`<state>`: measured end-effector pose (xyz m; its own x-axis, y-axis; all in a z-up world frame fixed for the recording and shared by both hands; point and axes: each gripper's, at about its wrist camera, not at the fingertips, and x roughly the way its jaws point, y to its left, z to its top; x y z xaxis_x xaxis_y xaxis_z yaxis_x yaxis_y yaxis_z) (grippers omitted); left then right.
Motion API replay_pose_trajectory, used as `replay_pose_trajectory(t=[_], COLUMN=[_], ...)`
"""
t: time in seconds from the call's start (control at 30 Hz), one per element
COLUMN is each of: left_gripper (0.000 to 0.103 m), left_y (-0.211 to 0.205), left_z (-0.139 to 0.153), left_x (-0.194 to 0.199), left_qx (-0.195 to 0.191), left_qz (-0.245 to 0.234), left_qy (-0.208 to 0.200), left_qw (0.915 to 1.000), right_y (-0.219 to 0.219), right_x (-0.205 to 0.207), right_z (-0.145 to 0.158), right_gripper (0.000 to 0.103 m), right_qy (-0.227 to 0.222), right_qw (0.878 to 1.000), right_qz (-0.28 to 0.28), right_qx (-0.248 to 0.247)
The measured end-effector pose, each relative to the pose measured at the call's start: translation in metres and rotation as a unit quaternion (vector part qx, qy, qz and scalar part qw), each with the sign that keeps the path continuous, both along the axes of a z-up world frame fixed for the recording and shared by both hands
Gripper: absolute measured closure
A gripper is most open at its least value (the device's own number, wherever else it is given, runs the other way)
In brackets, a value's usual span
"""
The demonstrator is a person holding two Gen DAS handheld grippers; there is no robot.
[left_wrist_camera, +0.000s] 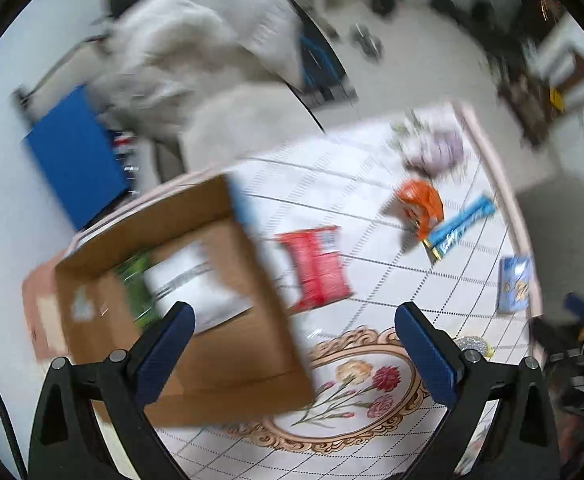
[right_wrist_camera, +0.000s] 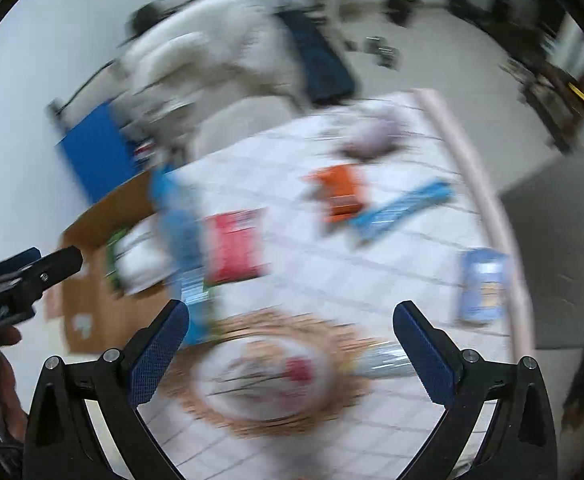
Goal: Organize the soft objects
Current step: 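Reach left tool to red snack bag while right tool reaches blue tissue pack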
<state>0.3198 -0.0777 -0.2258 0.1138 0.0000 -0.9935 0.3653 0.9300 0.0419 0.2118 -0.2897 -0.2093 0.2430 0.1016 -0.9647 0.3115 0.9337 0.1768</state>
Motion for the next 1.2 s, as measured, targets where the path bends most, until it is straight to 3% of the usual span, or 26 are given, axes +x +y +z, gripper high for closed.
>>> replay_pose_trajectory(t=[0.17, 0.27, 0.47, 0.6, 0.67, 0.83, 1.1, 1.2], left_gripper=[0.001, 0.005, 0.005, 0.005, 0.002, 0.004, 0.004, 0.004], left_y=[-0.077, -0.089, -0.092, -0.085, -0.083, -0.077, -0.094, -0.089], left_z=[-0.102, -0.145, -0.192, -0.215, -0.22, -0.218, -0.205, -0.184], left_x=[0.037, 0.046, 0.048, 0.044, 0.043, 0.039, 0.007, 0.017], left_qx=[0.107, 0.136, 0.177, 0.183, 0.191, 0.164, 0.107, 0.068], left_qz=[-0.048, -0.039, -0.021, -0.003, -0.001, 0.019, 0.012, 0.021], left_qy=[0.069, 0.104, 0.131, 0.158, 0.154, 0.151, 0.142, 0.147], left_qw=[0.9906, 0.9846, 0.9752, 0.9703, 0.9693, 0.9747, 0.9839, 0.9866], right_y=[-0.108, -0.144, -0.17, -0.174, -0.175, -0.184, -0.191, -0.192], right_x=[0.006, 0.006, 0.005, 0.007, 0.009, 0.016, 0.007, 0.003], right_z=[-0.05, -0.079, -0.119, -0.13, -0.136, -0.156, -0.194, -0.196], right_gripper=[0.0, 0.0, 0.0, 0.0, 0.0, 0.0, 0.0, 0.0], right_qy=[0.038, 0.057, 0.091, 0.102, 0.108, 0.133, 0.179, 0.18], right_qw=[0.997, 0.995, 0.993, 0.993, 0.992, 0.99, 0.983, 0.982], right_qz=[-0.062, -0.076, -0.066, -0.055, -0.051, -0.04, -0.045, -0.046], right_qx=[0.003, 0.01, 0.026, 0.028, 0.03, 0.019, 0.022, 0.029])
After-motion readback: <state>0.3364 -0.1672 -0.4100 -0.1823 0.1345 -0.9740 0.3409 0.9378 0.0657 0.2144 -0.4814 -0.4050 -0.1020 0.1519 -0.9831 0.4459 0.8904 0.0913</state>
